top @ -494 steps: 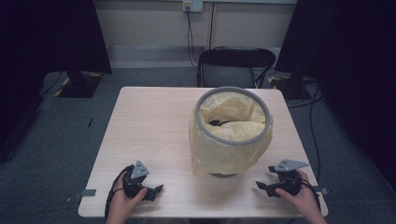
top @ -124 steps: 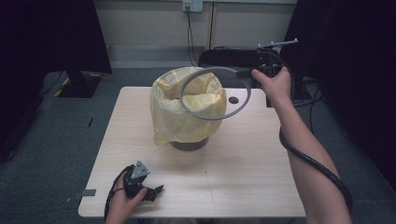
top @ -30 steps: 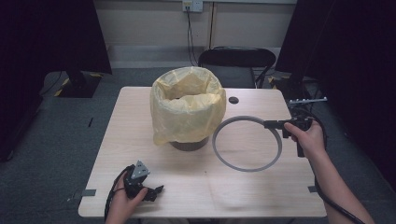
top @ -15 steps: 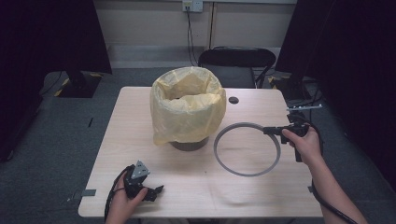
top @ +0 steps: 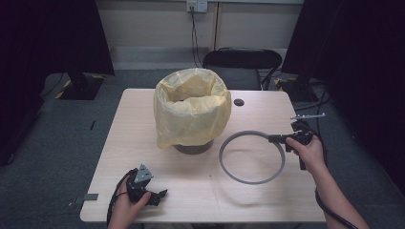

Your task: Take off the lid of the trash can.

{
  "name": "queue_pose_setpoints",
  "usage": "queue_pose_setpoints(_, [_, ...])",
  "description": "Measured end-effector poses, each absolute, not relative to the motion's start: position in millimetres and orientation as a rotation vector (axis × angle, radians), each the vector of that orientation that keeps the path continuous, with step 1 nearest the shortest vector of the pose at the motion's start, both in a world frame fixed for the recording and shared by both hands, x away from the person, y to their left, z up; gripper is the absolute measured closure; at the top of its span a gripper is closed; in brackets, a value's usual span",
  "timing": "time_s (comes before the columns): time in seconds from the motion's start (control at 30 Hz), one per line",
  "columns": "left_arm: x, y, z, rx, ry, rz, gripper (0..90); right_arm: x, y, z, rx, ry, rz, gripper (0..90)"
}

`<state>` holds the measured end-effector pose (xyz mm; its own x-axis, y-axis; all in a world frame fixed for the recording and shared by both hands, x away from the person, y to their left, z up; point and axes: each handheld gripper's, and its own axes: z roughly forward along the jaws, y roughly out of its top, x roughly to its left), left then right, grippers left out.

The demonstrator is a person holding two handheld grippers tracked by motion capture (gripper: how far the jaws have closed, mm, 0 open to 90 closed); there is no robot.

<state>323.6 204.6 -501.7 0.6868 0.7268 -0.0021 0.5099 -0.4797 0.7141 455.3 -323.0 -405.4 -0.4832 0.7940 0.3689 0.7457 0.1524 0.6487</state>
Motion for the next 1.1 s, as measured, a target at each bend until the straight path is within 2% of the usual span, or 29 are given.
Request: queue_pose_setpoints(1.1, [324, 204, -502, 2.188, 0.945, 0.395, 1.8, 448, -344, -444, 1.590, 2.272, 1.179, 83.1])
